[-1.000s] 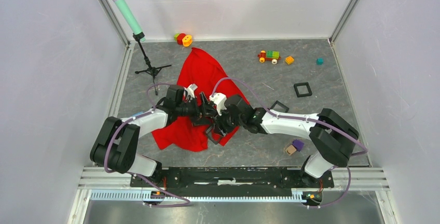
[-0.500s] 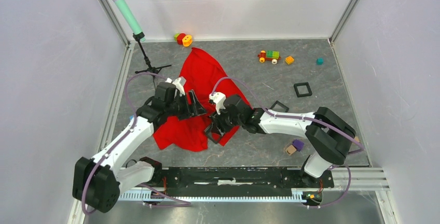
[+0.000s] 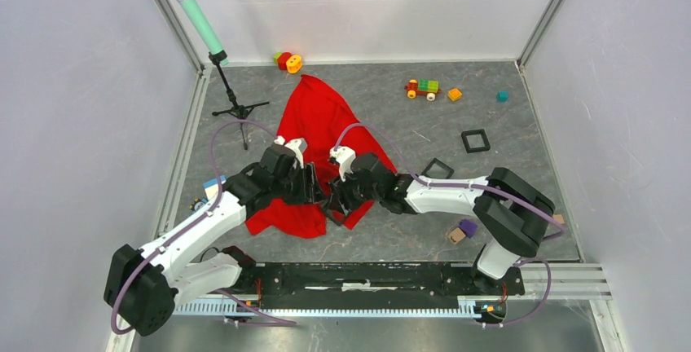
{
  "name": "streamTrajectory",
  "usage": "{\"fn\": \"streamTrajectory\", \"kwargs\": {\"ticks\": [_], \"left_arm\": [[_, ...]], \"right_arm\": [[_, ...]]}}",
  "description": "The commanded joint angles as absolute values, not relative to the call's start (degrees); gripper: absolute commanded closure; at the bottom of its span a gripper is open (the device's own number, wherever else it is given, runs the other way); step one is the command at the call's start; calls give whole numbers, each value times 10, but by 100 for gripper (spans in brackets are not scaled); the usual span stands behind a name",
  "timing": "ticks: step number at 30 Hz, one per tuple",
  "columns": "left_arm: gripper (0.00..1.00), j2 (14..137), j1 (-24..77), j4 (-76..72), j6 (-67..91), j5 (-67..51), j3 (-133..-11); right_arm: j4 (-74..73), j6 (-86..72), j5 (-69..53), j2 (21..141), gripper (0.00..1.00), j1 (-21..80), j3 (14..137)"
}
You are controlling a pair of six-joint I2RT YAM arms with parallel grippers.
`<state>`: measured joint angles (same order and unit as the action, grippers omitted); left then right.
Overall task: Remove the brooch from the garment
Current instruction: Place the brooch in the brooch box.
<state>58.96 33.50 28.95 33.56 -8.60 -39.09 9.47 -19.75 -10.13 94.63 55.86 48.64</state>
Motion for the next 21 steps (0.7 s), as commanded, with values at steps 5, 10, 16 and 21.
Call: {"fn": "streamTrajectory", "kwargs": {"ticks": [5,10,16,21], "left_arm": [[49,600,349,287,326,-52,-378],[51,616,349,259,335,-57,-365],[53,612,347,232,346,-70,-355],[53,616,346,232,349,-77,-356]], "right_arm": [[80,-192,-27,954,75,590,498],[61,-189,21,958,75,606,503],[59,-191,58,958,75,621,497],[64,-194,68,962,75,628,501]]}}
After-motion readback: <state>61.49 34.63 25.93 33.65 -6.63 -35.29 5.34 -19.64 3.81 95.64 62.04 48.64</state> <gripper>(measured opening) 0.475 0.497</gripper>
